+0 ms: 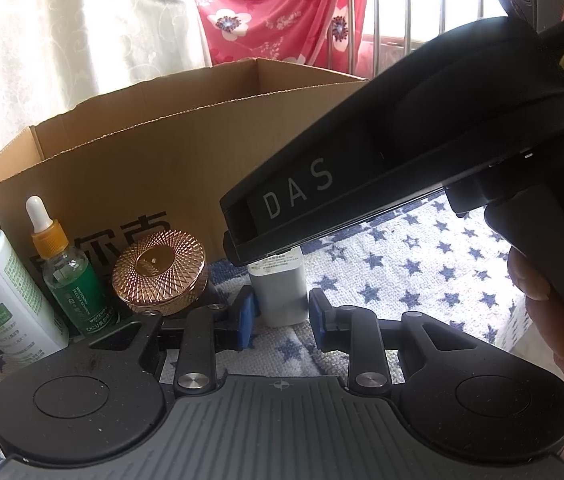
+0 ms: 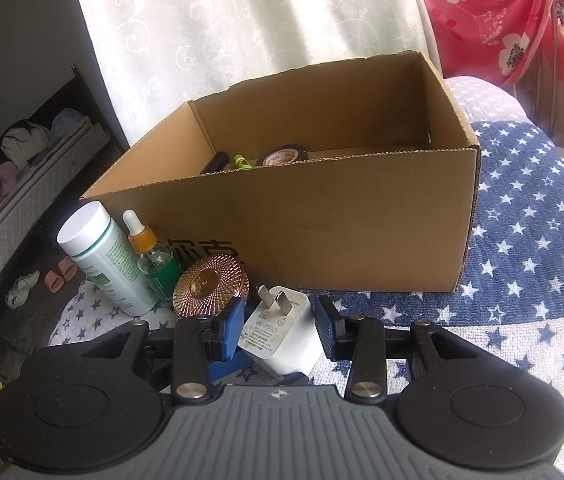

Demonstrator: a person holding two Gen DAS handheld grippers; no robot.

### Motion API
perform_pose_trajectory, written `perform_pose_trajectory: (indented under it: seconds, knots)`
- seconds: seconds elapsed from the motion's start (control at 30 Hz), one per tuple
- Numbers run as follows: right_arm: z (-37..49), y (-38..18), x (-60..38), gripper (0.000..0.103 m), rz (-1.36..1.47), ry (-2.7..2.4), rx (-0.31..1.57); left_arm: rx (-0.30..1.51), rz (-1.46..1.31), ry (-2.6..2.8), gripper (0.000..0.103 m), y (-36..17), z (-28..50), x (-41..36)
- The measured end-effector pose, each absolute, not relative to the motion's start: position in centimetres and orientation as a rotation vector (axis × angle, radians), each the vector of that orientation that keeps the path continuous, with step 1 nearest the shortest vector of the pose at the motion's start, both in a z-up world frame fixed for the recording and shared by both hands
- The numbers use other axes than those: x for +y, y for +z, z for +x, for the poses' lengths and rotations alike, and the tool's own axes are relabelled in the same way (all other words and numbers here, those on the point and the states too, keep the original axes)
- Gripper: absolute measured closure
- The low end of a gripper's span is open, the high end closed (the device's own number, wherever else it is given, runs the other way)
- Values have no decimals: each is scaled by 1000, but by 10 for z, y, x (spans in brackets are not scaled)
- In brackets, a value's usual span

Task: Organize rigid objects
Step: 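Lift the white charger plug off the blanket with the right gripper, then carry the charger plug into the box and open the right gripper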

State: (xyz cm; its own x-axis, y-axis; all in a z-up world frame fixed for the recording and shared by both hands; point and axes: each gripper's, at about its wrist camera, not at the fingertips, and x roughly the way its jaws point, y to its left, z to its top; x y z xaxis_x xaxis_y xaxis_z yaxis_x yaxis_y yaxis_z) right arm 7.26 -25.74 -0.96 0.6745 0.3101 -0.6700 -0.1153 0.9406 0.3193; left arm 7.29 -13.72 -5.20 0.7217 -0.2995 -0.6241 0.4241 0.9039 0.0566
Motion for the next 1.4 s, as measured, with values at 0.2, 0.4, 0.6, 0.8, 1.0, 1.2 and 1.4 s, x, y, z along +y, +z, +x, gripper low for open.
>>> perform_pose_trajectory:
  seconds: [0.2,0.4,0.6,0.8,1.0,1.2,1.4]
  knots:
    - [71,-10,-258,61,270,243,793,648,201,-398,75,-53,73,-139]
    - [64,-3,-255,61,259,236,781,622,197,-411,76,-44,63,-137]
    - [47,33,-244,60,208,234,719,542,174,-434,76,-10,46,-125]
    - [45,89,-221,60,118,280,618,434,169,-401,76,39,37,-109]
    - [86,128,-196,60,41,368,568,427,149,-328,76,74,70,-87]
    - [169,120,-190,60,87,431,693,578,125,-287,76,68,130,-76]
    - [239,79,-195,61,179,454,868,759,133,-273,76,40,187,-76]
